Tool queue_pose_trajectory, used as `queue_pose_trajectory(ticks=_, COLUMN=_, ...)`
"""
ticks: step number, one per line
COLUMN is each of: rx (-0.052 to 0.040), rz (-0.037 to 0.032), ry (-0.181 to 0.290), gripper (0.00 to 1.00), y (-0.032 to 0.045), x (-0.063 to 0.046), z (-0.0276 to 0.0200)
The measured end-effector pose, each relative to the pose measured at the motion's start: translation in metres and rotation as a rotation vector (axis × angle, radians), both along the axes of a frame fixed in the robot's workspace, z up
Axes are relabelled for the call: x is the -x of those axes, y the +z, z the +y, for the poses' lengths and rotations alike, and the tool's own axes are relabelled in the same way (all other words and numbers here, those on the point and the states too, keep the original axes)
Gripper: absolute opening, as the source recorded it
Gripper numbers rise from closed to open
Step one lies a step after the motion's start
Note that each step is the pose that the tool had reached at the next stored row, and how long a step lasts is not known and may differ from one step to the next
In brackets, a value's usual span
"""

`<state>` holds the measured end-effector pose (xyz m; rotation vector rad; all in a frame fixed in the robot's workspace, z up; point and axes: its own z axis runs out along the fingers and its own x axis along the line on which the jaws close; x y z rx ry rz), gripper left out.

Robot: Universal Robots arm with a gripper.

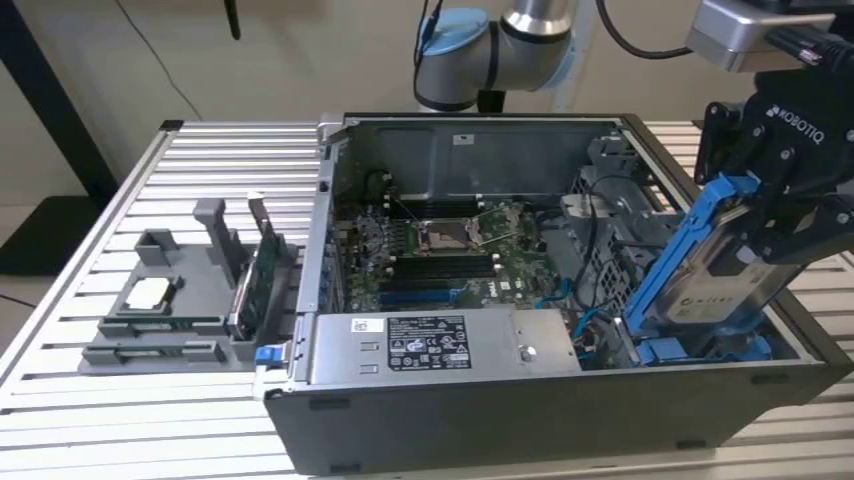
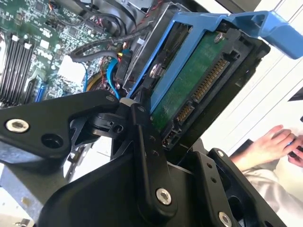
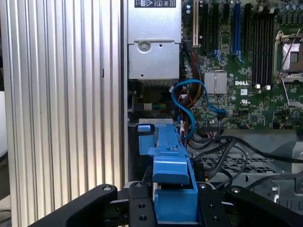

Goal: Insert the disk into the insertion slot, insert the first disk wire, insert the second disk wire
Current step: 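Insert the disk into the insertion slot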

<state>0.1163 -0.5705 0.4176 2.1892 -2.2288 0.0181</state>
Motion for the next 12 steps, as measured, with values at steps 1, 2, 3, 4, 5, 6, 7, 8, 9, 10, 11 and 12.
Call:
queue_pose_trajectory(ticks=1, rx=-0.0001, rz=0.0, ry=0.0, gripper=0.33, y=-0.0007, x=-0.0001, z=0.0002)
queue_pose_trajectory(ticks=2, rx=-0.0001, rz=0.0, ry=0.0, gripper=0.33, y=-0.0012, x=-0.0004, z=0.0003)
queue_pose_trajectory(ticks=3, rx=0.0, rz=0.0, ry=0.0, gripper=0.33, y=-0.0016, x=-0.0006, z=0.0004)
queue_pose_trajectory(ticks=4, rx=0.0001, rz=0.0, ry=0.0, gripper=0.33, y=-0.0021, x=-0.0007, z=0.0005)
queue_pose_trajectory(ticks=5, rx=0.0, rz=0.0, ry=0.0, gripper=0.33, y=-0.0026, x=-0.001, z=0.0007)
queue_pose_trajectory(ticks=6, rx=0.0001, rz=0.0, ry=0.0, gripper=0.33, y=-0.0029, x=-0.0013, z=0.0008)
queue_pose_trajectory(ticks=7, rx=0.0001, rz=0.0, ry=0.0, gripper=0.33, y=-0.0033, x=-0.0017, z=0.0009)
queue_pose_trajectory(ticks=8, rx=0.0, rz=0.0, ry=0.0, gripper=0.33, y=-0.0037, x=-0.0021, z=0.0011)
queue_pose_trajectory(ticks=9, rx=-0.0001, rz=0.0, ry=0.0, gripper=0.33, y=-0.004, x=-0.0026, z=0.0013)
queue_pose_trajectory(ticks=10, rx=0.0, rz=0.0, ry=0.0, gripper=0.33, y=-0.0043, x=-0.0028, z=0.0016)
queue_pose_trajectory(ticks=11, rx=0.0002, rz=0.0, ry=0.0, gripper=0.33, y=-0.0047, x=-0.0029, z=0.0019)
queue_pose_trajectory(ticks=12, rx=0.0001, rz=0.0, ry=0.0, gripper=0.33, y=-0.0053, x=-0.0029, z=0.0023)
